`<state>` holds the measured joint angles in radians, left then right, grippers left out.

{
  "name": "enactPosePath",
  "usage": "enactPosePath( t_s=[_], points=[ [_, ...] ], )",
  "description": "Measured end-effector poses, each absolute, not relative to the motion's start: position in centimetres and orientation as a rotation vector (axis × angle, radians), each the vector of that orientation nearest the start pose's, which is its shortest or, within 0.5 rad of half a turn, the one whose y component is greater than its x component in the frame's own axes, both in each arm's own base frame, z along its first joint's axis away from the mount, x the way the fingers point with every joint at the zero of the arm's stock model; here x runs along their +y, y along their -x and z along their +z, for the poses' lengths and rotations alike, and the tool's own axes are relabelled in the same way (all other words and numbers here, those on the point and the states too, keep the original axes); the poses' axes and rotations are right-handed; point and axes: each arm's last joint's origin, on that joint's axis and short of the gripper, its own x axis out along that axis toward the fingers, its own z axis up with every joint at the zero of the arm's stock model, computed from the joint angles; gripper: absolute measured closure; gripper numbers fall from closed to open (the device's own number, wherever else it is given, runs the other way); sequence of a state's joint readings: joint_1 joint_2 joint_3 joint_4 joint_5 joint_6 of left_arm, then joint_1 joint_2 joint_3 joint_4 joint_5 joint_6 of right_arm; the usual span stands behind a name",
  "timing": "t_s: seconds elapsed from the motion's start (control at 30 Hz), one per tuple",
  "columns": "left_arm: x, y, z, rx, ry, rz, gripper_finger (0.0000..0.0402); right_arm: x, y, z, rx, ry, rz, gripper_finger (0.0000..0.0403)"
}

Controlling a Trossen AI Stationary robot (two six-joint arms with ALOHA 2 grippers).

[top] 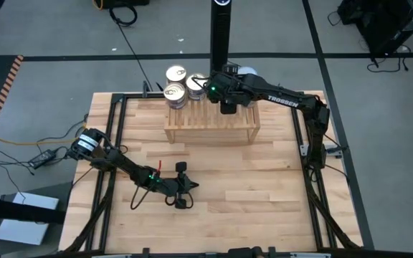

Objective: Stack canned seafood by type on shelf
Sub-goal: Stack the green tuna can on top of the other green tuna can on the shelf, then return to Home Position

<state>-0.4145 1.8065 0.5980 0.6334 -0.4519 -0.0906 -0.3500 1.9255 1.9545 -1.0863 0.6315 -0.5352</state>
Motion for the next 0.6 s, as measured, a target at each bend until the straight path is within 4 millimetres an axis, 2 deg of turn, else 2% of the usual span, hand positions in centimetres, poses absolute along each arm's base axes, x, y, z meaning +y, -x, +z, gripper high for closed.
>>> enactPosePath(
  t_s=[0.33,0.47,0.6],
  points=[
    [-11.07,-28.27,10.13,0.519,-0.153,0.059,0.0396,-15.47,-36.89,34.16,1.293,0.585,-0.586,0.0137],
    [-11.07,-28.26,10.13,0.519,-0.153,0.059,0.0396,-15.51,-36.87,34.16,1.293,0.584,-0.586,0.0164],
    [-11.06,-28.27,10.14,0.519,-0.153,0.059,0.0396,-15.23,-36.96,34.17,1.297,0.599,-0.591,0.0211]
  ],
)
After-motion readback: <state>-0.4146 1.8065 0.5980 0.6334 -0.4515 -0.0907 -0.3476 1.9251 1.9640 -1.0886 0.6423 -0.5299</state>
